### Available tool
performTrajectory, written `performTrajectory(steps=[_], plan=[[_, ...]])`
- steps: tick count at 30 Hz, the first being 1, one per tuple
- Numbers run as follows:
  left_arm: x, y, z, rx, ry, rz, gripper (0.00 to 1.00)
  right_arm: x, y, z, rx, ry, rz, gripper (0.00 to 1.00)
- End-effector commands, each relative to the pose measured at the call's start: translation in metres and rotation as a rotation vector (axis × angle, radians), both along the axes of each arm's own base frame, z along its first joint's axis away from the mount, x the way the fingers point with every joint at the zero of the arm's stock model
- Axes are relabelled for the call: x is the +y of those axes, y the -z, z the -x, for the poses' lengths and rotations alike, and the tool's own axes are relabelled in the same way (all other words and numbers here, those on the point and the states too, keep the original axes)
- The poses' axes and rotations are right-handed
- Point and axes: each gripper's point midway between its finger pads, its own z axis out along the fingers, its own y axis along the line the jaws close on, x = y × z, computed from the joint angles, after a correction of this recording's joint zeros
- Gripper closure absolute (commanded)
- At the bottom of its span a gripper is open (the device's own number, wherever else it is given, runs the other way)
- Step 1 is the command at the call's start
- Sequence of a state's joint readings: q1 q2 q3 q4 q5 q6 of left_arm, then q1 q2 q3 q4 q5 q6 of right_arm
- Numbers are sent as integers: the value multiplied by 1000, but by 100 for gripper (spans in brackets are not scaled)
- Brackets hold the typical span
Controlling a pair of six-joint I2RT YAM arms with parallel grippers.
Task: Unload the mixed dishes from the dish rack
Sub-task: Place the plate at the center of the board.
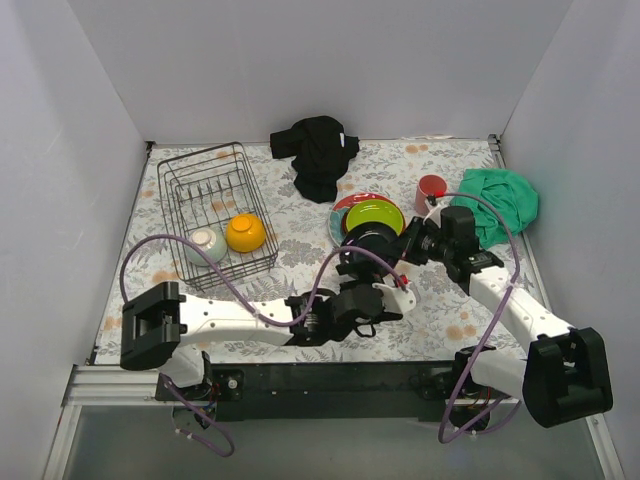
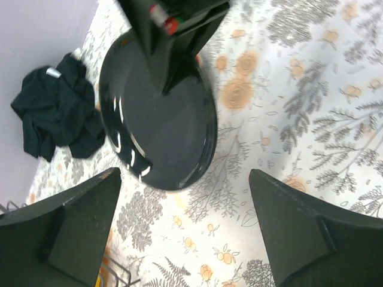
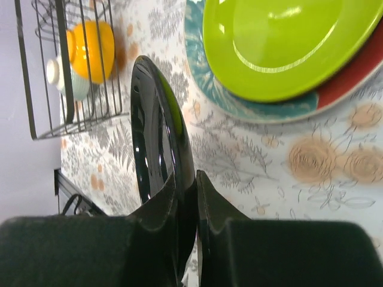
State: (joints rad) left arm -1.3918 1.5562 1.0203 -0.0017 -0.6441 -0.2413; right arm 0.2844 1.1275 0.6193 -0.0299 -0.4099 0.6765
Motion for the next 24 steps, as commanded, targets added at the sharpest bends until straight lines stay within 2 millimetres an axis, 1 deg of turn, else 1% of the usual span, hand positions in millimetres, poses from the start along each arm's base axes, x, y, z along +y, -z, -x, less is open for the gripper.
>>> performTrajectory(steps=[1,2,3,4,5,6,8,9,11,12,13,14,15,16,17,18,19,21,22,23,24], plan=[[21,-42,-18,86,-80,179,8,-8,-35,-39,-115,60,8,99],[24,-43,-19,119,-80,196,7,-10,-33,-44,-104,70,13,99],[37,-55,-33,151,-139,274,6,-12,-41,-52,-118,83,9,99],[43,-58,-39,172,-164,309,4,-14,-42,-56,-120,92,10,99],[52,-60,-45,194,-191,332,2,-16,-39,-62,-108,103,14,99],[66,-72,-57,228,-237,416,2,-20,-45,-70,-118,118,13,99],[82,-79,-66,261,-274,481,2,-23,-42,-78,-101,129,13,99],[96,-91,-76,278,-306,556,2,-24,-42,-83,-102,138,16,99],[113,-96,-85,287,-343,616,2,-25,-41,-93,-96,152,19,99],[127,-98,-96,281,-386,644,2,-25,-40,-96,-92,155,18,99],[137,-104,-99,282,-415,692,2,-25,-37,-102,-81,158,21,99],[147,-103,-104,283,-447,705,2,-24,-36,-106,-80,158,22,99],[164,-104,-115,272,-503,731,2,-24,-33,-108,-73,159,24,99],[175,-106,-119,272,-537,764,2,-23,-25,-112,-51,158,29,98],[184,-106,-123,266,-567,779,2,-22,-27,-116,-56,152,31,97],[202,-103,-133,249,-625,792,2,-22,-23,-119,-48,152,36,96],[213,-100,-137,228,-671,794,2,-21,-14,-122,-29,151,44,94],[234,-98,-146,182,-758,794,2,-20,-11,-127,-21,148,47,92],[240,-97,-148,165,-785,786,2,-20,-2,-129,-4,149,56,91],[246,-96,-149,145,-811,776,2,-20,-1,-131,-1,147,56,90],[248,-95,-149,145,-817,771,2,-20,1,-133,3,146,59,89]])
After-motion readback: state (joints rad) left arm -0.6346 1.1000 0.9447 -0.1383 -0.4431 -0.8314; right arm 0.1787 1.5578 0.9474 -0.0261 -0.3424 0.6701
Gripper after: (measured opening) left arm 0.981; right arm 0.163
